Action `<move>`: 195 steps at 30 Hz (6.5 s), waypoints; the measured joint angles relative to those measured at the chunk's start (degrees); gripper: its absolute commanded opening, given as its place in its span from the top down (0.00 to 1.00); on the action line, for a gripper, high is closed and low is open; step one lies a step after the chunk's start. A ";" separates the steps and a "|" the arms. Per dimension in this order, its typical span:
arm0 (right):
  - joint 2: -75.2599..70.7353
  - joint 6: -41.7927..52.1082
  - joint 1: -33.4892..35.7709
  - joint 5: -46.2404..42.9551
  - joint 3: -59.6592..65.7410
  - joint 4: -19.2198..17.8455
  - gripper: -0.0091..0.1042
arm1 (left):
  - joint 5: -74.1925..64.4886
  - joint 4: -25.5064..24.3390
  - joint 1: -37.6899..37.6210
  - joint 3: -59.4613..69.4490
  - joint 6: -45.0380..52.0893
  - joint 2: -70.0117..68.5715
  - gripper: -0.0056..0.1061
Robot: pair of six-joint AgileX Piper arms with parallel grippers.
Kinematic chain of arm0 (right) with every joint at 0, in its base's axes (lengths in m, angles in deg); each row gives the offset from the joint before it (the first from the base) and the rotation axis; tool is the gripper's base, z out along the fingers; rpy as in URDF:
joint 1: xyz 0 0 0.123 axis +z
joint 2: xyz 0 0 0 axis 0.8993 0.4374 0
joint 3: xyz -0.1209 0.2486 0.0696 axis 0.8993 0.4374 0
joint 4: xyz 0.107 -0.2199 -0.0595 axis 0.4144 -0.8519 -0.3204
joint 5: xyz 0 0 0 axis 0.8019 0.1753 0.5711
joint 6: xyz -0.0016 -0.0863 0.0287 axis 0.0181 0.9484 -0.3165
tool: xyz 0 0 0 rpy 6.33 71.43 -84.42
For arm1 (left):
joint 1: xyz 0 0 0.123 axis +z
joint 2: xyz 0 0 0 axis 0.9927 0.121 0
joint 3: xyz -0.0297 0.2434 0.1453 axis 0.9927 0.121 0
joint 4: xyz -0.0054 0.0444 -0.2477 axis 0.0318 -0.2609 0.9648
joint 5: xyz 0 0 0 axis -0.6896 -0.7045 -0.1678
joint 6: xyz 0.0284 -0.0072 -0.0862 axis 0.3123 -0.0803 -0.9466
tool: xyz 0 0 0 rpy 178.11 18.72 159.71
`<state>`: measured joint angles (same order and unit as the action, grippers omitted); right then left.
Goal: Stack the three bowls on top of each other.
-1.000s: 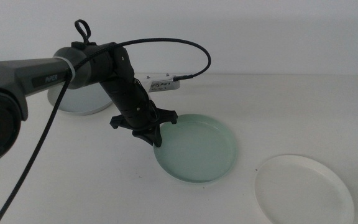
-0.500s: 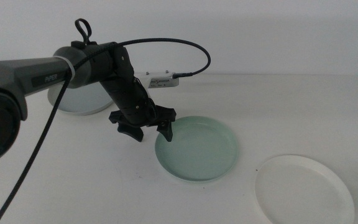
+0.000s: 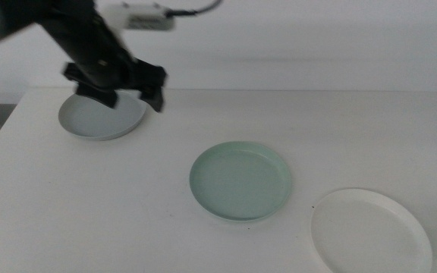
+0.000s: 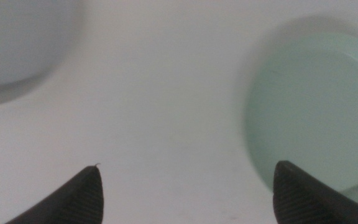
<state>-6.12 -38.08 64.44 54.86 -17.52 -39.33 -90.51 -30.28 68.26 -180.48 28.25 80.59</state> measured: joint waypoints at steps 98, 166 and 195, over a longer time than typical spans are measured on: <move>0.00 0.00 0.00 -0.10 0.00 0.00 0.11 | 11.49 14.86 18.49 8.30 12.53 3.57 0.97; 0.00 0.00 0.00 -0.10 0.00 0.00 0.11 | 16.52 14.42 -5.66 8.12 3.48 14.54 0.11; 0.00 0.00 0.00 -0.10 0.00 0.00 0.11 | 2.61 25.98 -5.66 29.12 30.57 -48.66 0.11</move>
<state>-6.12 -38.08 64.44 54.76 -17.52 -39.33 -87.90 -4.30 62.59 -151.35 58.83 31.92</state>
